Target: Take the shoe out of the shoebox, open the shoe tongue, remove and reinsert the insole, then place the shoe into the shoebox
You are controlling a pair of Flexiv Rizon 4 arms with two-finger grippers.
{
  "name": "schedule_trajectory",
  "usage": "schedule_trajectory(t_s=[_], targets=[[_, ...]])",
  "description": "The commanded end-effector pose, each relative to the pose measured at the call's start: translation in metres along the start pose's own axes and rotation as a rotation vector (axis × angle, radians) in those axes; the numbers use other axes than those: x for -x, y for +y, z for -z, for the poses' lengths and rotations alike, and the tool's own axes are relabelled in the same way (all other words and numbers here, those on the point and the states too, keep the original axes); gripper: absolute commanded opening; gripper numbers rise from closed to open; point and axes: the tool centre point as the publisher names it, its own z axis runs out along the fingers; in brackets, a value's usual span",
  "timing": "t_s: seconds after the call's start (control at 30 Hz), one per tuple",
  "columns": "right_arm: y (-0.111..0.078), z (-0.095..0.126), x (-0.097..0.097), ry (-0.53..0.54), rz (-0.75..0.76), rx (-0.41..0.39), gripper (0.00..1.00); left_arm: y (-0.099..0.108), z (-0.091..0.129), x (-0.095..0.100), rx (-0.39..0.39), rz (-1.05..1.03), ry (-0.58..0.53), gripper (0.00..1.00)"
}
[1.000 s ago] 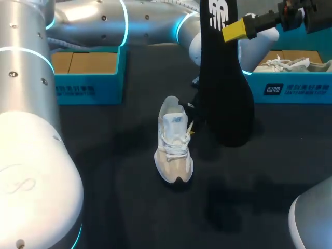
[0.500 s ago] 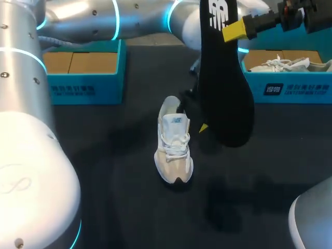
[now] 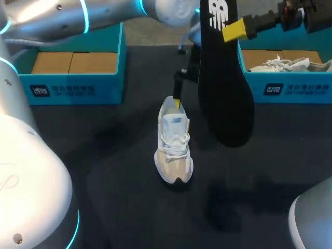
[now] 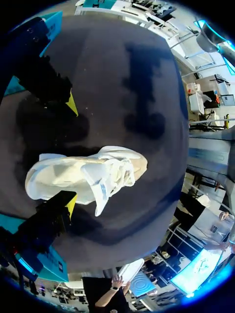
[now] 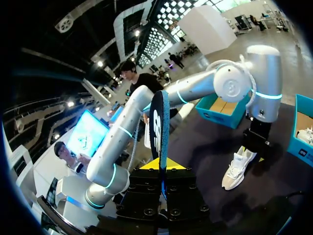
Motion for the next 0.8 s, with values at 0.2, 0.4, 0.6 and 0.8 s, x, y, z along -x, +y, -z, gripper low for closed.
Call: schedule_trajectory(t_s=[0.2,0.4,0.6,0.8], targets=[[0.003,-0.0022,-0.0006,-0.002,-0.002,-0.005,0.0,-0.0122,0.024,-0.0186,0.033,-0.005,-0.213,1.0],[0.003,-0.0022,-0.0006,-0.002,-0.002,-0.005,0.0,-0.0122,0.024,-0.0186,0.033,-0.005,-0.213,1.0],[0.003,-0.0022,-0.0006,-0.002,-0.002,-0.005,0.0,-0.0122,0.024,-0.0186,0.033,-0.005,-0.213,1.0],[0.003,-0.0022,-0.0006,-0.002,-0.002,-0.005,0.0,-0.0122,0.024,-0.0186,0.033,-0.005,-0.213,1.0]])
